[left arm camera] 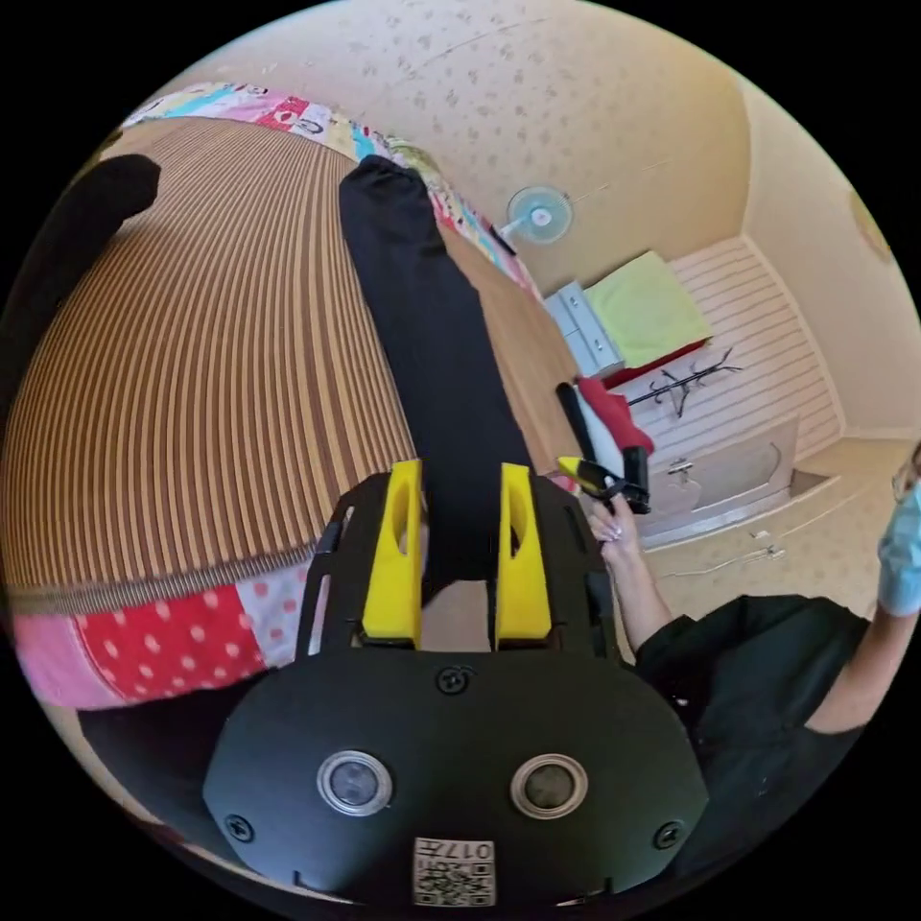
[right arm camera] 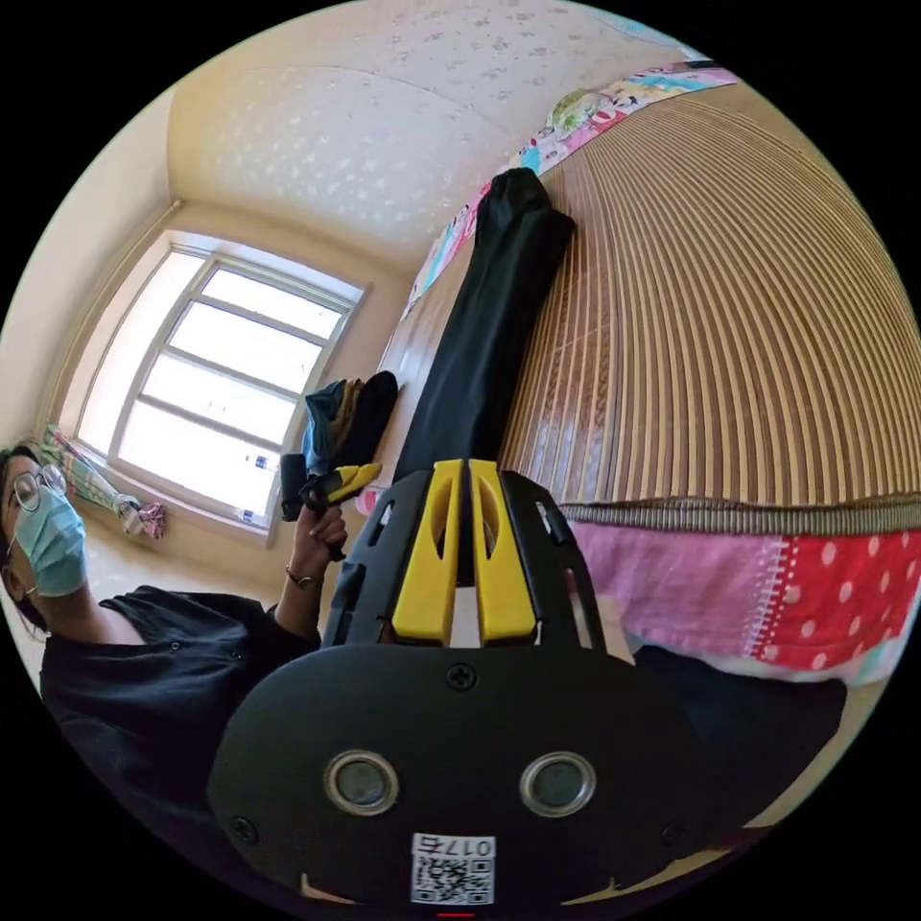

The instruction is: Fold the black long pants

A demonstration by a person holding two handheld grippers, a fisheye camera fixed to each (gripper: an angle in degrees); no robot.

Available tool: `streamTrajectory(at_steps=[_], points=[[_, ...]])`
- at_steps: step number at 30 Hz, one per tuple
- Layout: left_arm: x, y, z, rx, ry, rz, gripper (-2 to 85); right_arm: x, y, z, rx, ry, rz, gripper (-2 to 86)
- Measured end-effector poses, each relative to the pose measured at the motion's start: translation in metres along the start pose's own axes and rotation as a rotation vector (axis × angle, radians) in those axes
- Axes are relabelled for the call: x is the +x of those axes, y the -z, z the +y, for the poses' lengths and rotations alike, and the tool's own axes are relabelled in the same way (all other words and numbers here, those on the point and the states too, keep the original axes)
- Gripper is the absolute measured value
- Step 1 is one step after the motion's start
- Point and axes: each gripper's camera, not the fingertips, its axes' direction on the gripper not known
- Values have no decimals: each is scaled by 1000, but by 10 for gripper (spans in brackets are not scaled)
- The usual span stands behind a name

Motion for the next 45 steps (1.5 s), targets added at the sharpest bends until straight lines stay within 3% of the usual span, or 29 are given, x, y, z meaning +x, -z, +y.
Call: streamTrajectory(at_steps=[2,5,8,16,18,22,26,37,41,45], points=[[-5,-7,-9,25,29,-61,159,3,-15,-23,-42,-9,72,117],[-12,-24,-12,-14,32,26,164,-4,-30,-29,-69,23,60,126],[-15,-24,-1,45,43,14,135,-7,-46,-27,-108,14,54,111],[-41,-25,-8,-25,89,141,48,5,-45,-40,-188,30,-90,40],[-34,-2,5,23,14,273,42,-2,-25,-31,-155,68,-195,34],[2,44,29,69,-135,331,40,-49,24,-6,-116,195,-271,25],[69,121,54,224,-346,380,39,-113,77,10,-29,362,-347,21],[277,331,73,663,-931,571,40,-379,261,45,272,1038,-444,17],[313,355,37,668,-775,516,40,-417,282,26,330,964,-325,17],[299,329,-34,628,-641,405,40,-396,269,-42,322,818,-239,16]])
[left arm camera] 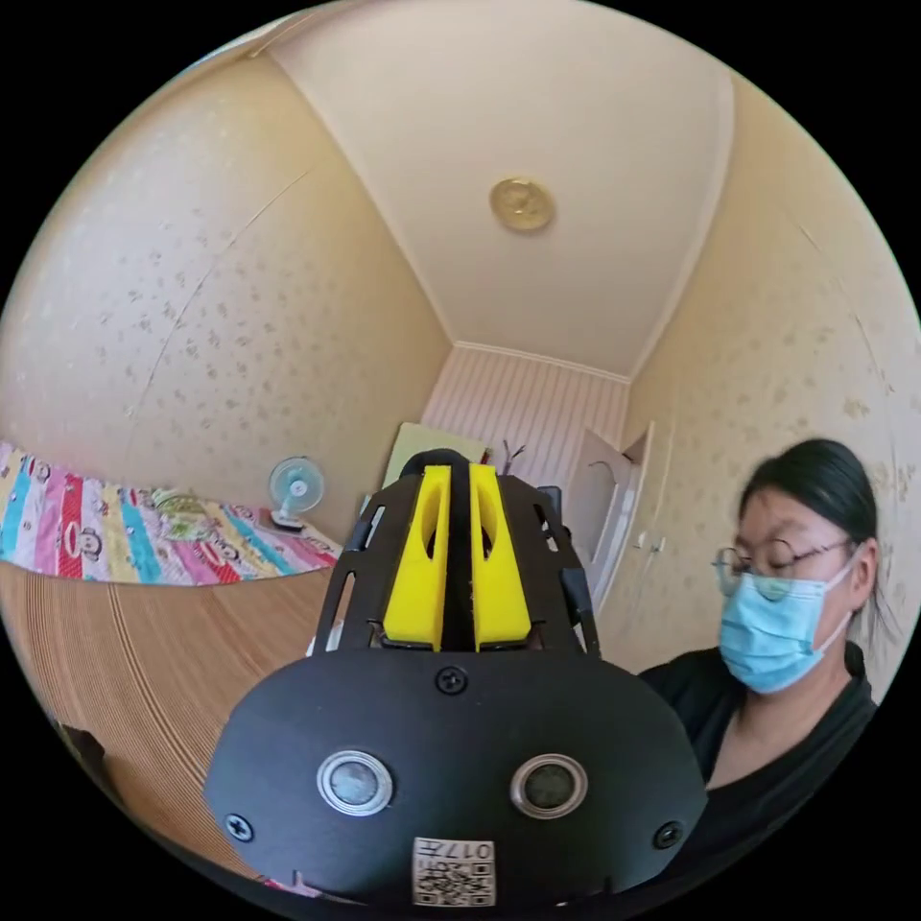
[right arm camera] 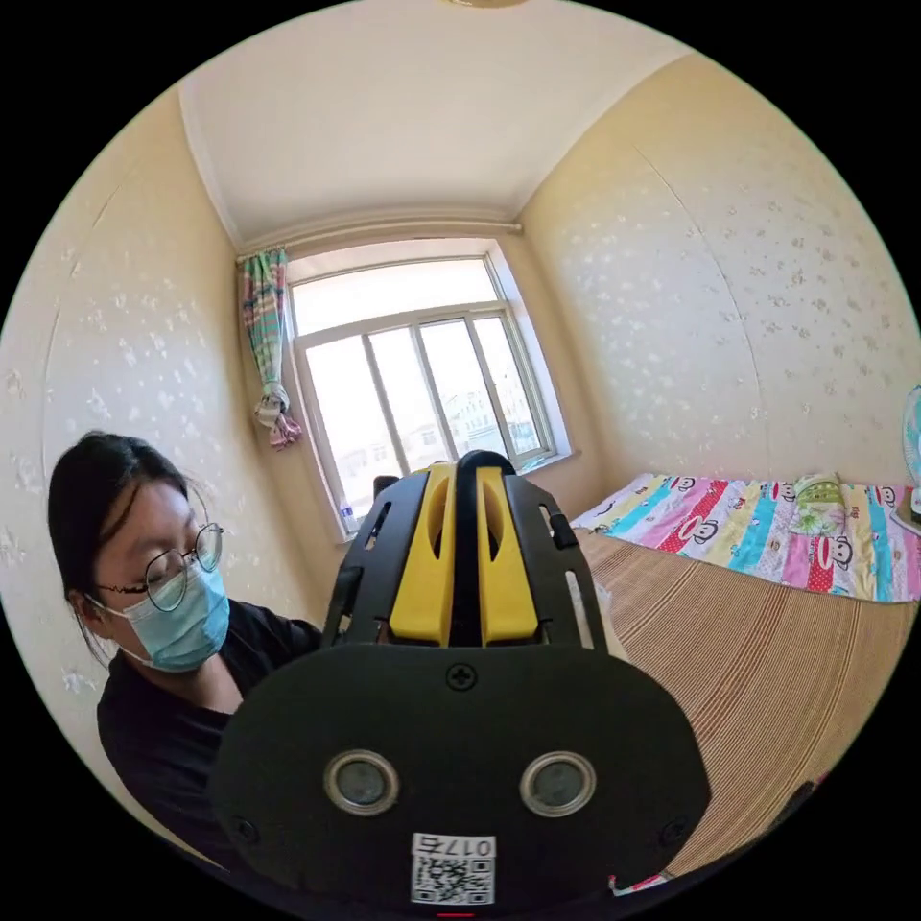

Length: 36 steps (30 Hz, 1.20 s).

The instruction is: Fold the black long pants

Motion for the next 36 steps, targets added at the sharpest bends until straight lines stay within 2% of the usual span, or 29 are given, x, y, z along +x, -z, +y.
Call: streamTrajectory(at_steps=[6,10,12,15,18,20,23,25,27,29,31,33,36], points=[[-119,-70,-26,-105,107,-203,40,141,-54,-24,-38,-206,156,15],[-145,-92,-6,-223,83,-274,40,182,-78,0,-145,-241,229,15],[-160,-107,44,-392,60,-374,42,193,-91,38,-252,-255,276,14],[-183,-120,148,-614,103,-361,45,207,-103,141,-388,-274,332,14],[-202,-123,271,-802,213,-371,34,231,-106,276,-528,-437,376,15],[-209,-114,334,-846,316,-369,22,243,-97,355,-580,-616,408,14],[-221,-86,394,-735,541,-281,46,248,-38,444,-311,-905,256,15],[-231,-68,404,-599,646,-254,77,254,-11,453,-150,-946,217,20],[-251,-56,391,-441,694,-238,106,264,2,437,-93,-904,238,30],[-271,-62,372,-413,686,-261,131,279,1,409,-131,-853,300,54],[-293,-77,352,-434,684,-309,162,307,-18,368,-221,-791,349,138],[-322,-102,335,-456,697,-364,193,332,-39,346,-291,-763,343,177],[-354,-135,334,-479,751,-343,202,374,-77,334,-386,-765,332,195]])
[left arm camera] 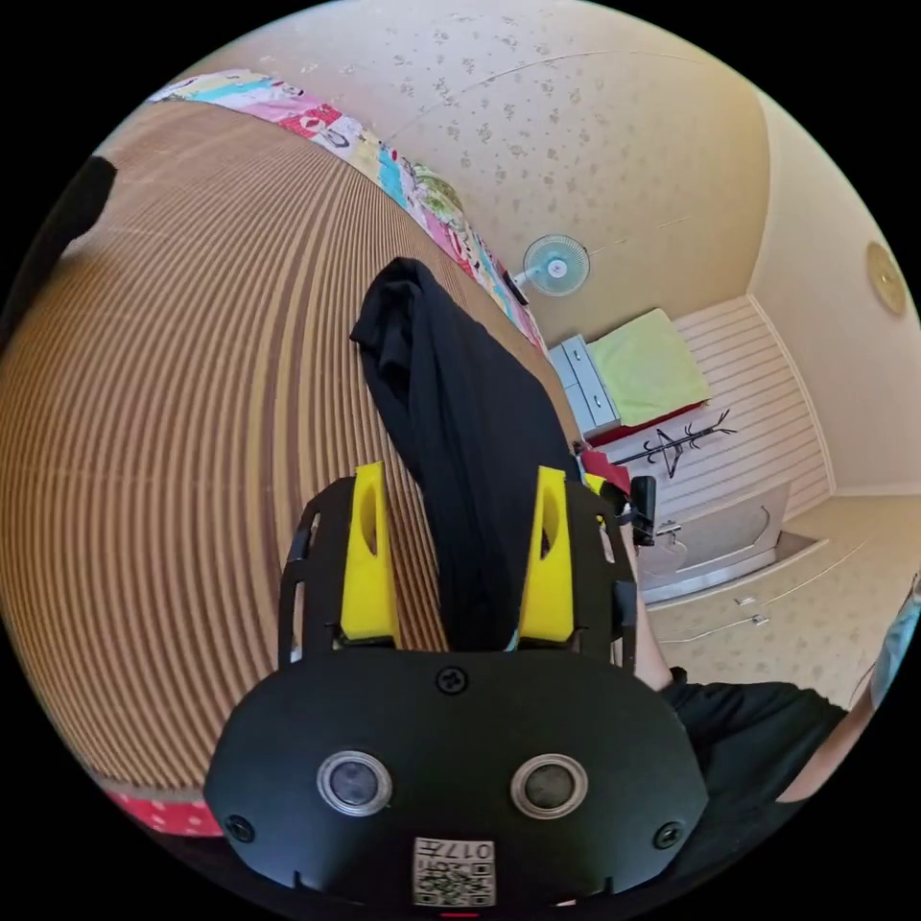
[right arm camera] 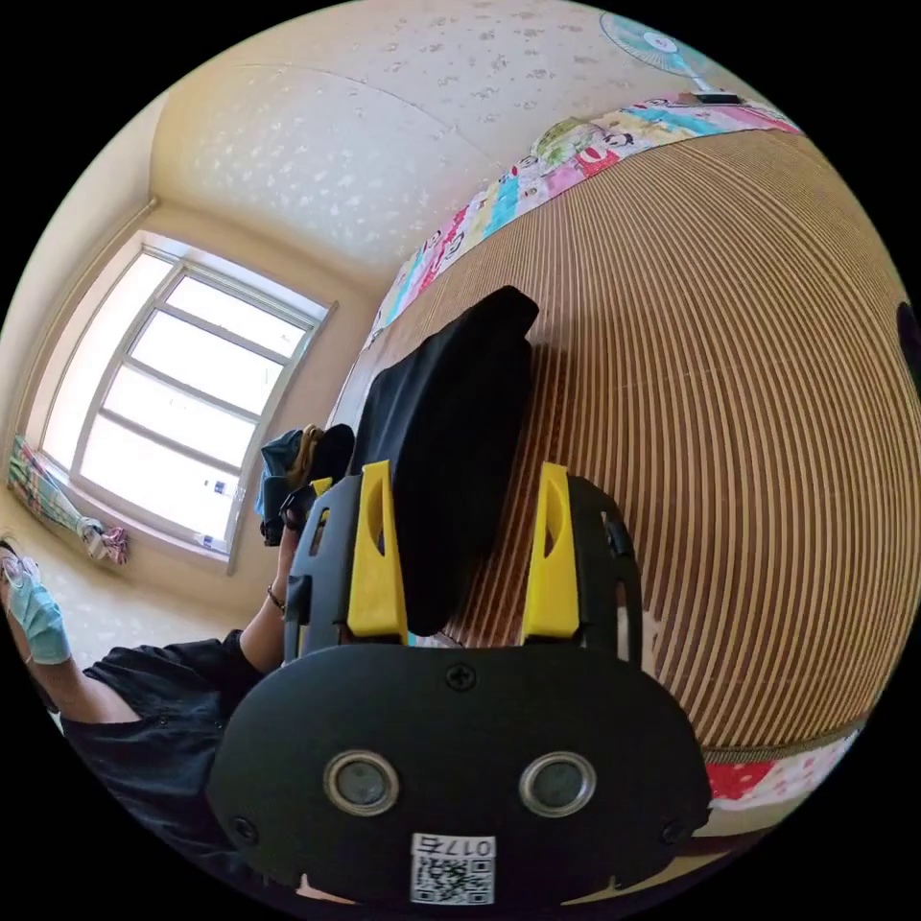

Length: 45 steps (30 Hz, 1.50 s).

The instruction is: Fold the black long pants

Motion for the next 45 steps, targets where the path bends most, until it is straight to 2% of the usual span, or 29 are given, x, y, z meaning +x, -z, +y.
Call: streamTrajectory(at_steps=[2,4,8,11,16,19,24,26,29,30,31,32,33,34,36,38,40,42,44,45], points=[[-3,-20,-8,-29,5,31,189,9,-29,-15,-87,-20,-44,201],[-3,-33,-7,-33,13,43,170,23,-57,-16,-117,-51,-235,189],[7,-39,9,34,-10,2,146,26,-57,6,-24,-49,-266,175],[7,-35,15,-50,5,34,117,2,-51,25,-25,12,-307,153],[29,23,46,58,-18,74,99,-68,-54,27,-34,182,-497,134],[65,95,61,180,-96,3,97,-141,-62,14,-45,333,-546,131],[139,283,68,359,-310,-215,101,-280,-100,-7,-26,533,-706,132],[158,349,58,362,-348,-322,107,-329,-125,-8,19,507,-756,134],[155,444,36,344,-203,-510,116,-397,-184,0,71,417,-718,140],[151,474,35,378,-163,-634,117,-418,-212,6,64,405,-675,139],[148,486,38,406,-147,-710,116,-436,-242,15,50,469,-582,133],[134,504,48,475,-47,-842,113,-444,-258,20,31,525,-513,128],[115,511,63,543,80,-907,114,-450,-293,34,-56,590,-363,110],[106,510,71,550,98,-897,114,-442,-326,46,-201,542,-246,84],[66,475,93,448,34,-711,91,-415,-349,71,-323,468,-209,38],[24,430,103,298,45,-623,59,-382,-342,97,-323,480,-257,21],[0,410,131,410,14,-523,43,-335,-320,112,-338,429,-231,12],[-16,414,170,594,75,-265,19,-301,-294,114,-370,396,-190,9],[-7,411,201,731,132,-237,4,-265,-248,117,-323,371,-142,7],[14,404,224,836,90,-286,-3,-241,-210,121,-252,340,-84,6]])
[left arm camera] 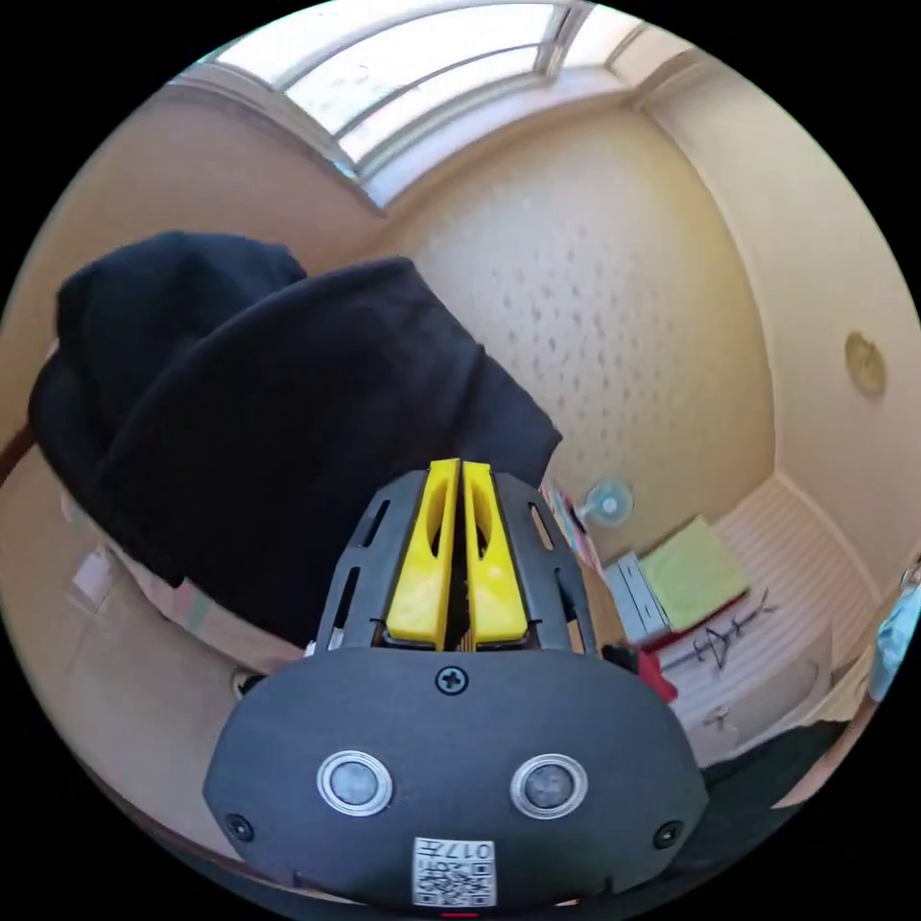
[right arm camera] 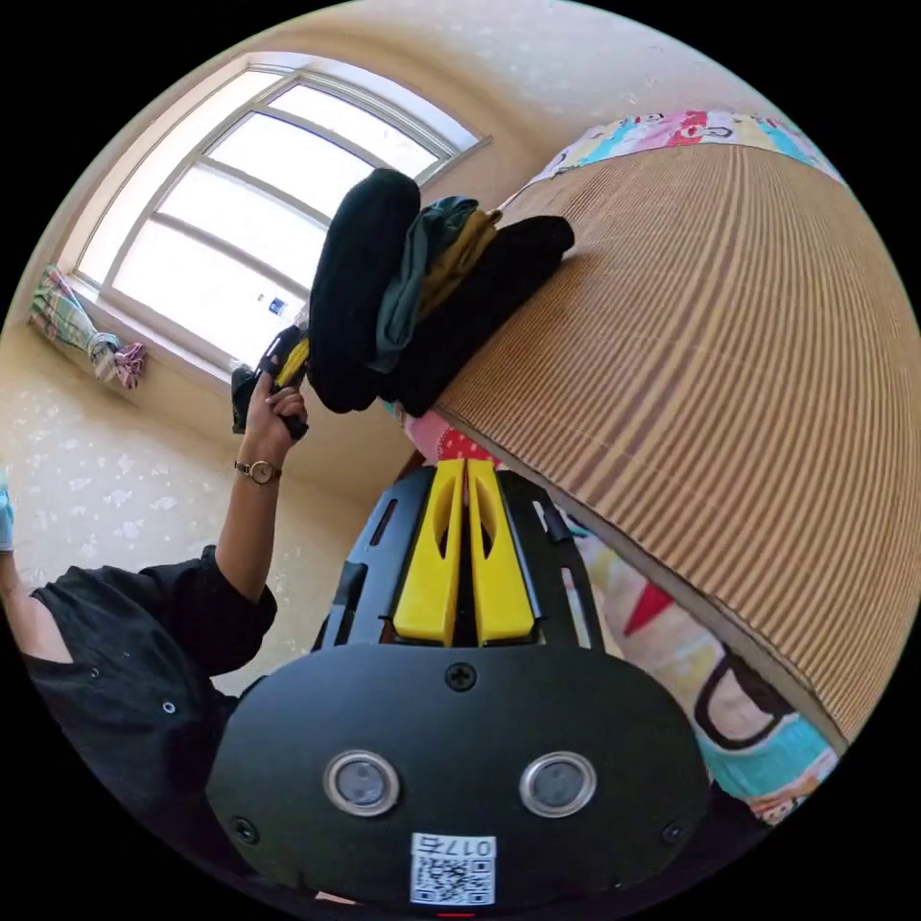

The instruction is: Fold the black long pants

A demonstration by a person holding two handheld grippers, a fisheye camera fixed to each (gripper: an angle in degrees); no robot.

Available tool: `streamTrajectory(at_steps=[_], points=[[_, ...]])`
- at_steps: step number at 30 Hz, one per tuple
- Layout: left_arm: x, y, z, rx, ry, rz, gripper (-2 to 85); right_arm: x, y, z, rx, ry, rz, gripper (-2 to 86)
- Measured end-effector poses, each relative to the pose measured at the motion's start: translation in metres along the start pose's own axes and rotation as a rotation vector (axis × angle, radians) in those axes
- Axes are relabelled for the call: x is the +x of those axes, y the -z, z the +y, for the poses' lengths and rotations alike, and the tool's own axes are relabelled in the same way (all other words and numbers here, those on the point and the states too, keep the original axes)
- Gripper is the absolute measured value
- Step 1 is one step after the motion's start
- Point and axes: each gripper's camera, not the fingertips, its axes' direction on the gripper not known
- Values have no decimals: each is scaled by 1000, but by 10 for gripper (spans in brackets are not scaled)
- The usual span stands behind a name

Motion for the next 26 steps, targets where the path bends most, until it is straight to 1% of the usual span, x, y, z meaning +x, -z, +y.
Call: streamTrajectory(at_steps=[1,2,3,4,5,6,7,9,10,12,14,15,19,21,23,26], points=[[13,8,12,55,-45,-8,-5,16,39,22,68,-57,82,5],[40,16,35,119,-149,-12,-7,31,79,47,134,-136,166,5],[66,13,55,105,-232,-12,-8,38,99,60,167,-179,205,5],[77,8,63,74,-262,-17,-9,50,138,87,237,-272,277,5],[99,-10,78,-21,-316,-33,-9,55,157,102,277,-321,314,5],[118,-37,91,-147,-380,-64,-9,62,192,134,370,-421,386,5],[128,-53,98,-218,-421,-82,-9,66,224,166,473,-512,444,6],[155,-124,124,-539,-551,-177,-8,74,260,207,604,-634,464,8],[159,-142,131,-604,-573,-206,-8,79,278,226,664,-681,436,9],[161,-200,164,-780,-633,-284,-7,82,298,239,697,-675,405,14],[151,-227,188,-855,-631,-311,-8,84,312,240,672,-678,421,21],[149,-221,192,-763,-628,-277,-8,85,320,236,643,-676,449,29],[123,-199,206,-594,-585,-153,-9,90,357,214,549,-657,593,77],[98,-185,213,-506,-511,-39,-9,100,378,204,509,-677,665,90],[86,-186,207,-529,-426,11,-9,112,399,193,473,-698,726,99],[76,-186,207,-528,-391,44,-9,155,425,179,393,-771,831,93]])
